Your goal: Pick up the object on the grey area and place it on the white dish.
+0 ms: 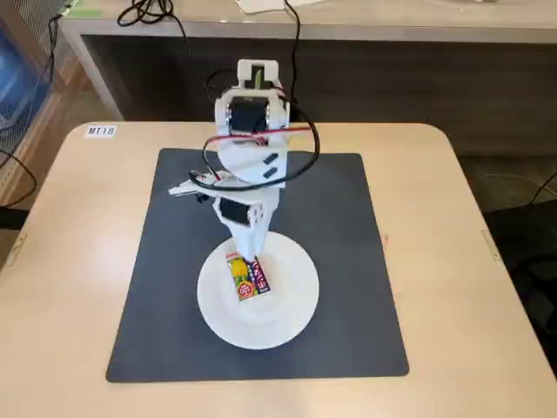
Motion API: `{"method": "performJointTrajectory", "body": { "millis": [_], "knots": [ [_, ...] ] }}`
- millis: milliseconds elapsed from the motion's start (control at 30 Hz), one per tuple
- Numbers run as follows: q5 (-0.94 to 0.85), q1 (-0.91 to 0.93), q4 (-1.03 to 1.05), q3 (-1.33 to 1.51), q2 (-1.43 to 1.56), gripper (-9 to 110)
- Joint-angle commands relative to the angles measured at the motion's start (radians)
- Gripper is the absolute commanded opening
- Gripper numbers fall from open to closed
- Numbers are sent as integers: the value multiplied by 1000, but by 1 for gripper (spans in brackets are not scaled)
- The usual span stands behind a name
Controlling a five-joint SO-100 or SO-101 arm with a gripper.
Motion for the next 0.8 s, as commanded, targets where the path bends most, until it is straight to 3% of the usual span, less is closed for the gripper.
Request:
{"method": "performJointTrajectory", "body": {
  "millis": [0,167,300,367,500,767],
  "knots": [
    [-331,-55,-3,-20,178,0],
    [-388,-91,-3,-12,477,0],
    [-345,-49,-11,196,788,0],
    [-327,-34,-61,439,982,0],
    [-227,-2,-416,1230,1549,0],
    [-242,37,-506,1824,1887,0]
  ]
}}
